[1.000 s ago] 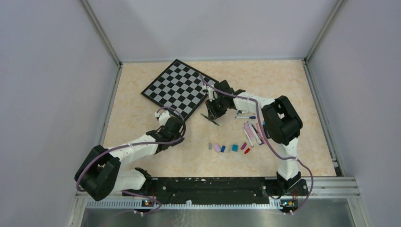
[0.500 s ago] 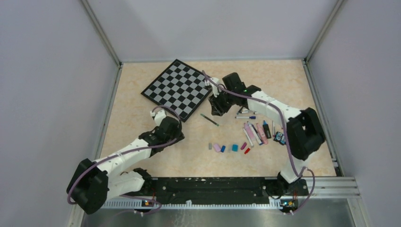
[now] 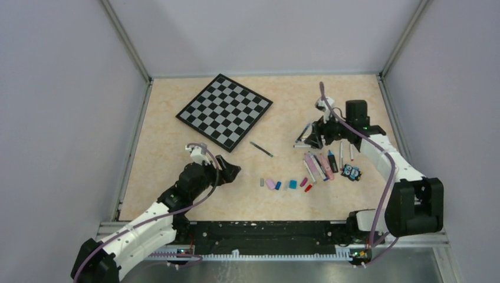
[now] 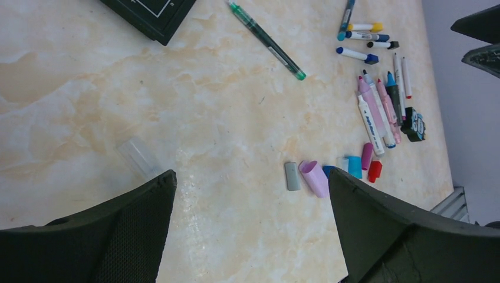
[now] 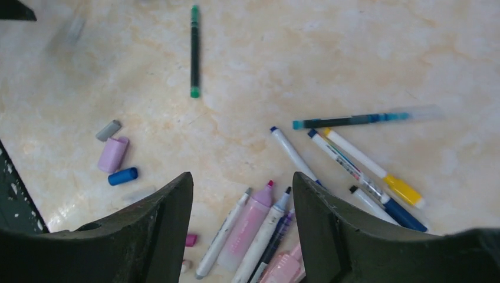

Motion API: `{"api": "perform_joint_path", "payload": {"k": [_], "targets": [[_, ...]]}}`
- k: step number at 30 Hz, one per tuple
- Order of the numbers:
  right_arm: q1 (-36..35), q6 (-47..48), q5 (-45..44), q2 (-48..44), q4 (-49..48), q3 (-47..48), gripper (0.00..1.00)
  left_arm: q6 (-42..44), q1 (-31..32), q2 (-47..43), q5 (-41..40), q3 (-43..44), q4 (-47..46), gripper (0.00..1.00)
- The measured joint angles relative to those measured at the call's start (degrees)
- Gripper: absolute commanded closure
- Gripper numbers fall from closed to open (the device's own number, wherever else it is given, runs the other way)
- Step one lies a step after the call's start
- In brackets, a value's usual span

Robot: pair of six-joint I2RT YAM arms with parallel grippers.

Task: Open the pen caps
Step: Pick up the pen from the center of the board.

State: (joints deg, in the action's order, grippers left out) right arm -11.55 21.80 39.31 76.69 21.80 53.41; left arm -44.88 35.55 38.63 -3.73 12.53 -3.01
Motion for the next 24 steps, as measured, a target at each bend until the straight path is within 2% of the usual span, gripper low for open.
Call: {"api": "perform_joint_path", "payload": {"k": [4,8,14,18,24], "targets": [[10.4,-3.67,2.58,-1.18,-3.37,-1.31,0.4,0.07,-0.04,-0.94,1.29,-0.98,-2.99,0.01],[18.64,-9.31,-1.29,-1.05,-7.87,-2.03,0.41,0.07,-0.07,-0.9,1.6,-1.14,-4.79,0.01],[20.04,-10.62,-4.68,3.26,-8.92,-2.1,0.4,0.04,-0.07,-0.9,1.62,-2.62,-5.68,0.01],[20.02,-3.63,-1.97,6.82,-4.66,-0.66,0.39,0.0,-0.07,-0.87,1.81,-3.08,-6.05,0.01],[19.45,16.15,7.19,13.53,7.48,6.93,0.39,0.02,-0.07,-0.87,2.36,-4.24,-6.54,0.01]]}}
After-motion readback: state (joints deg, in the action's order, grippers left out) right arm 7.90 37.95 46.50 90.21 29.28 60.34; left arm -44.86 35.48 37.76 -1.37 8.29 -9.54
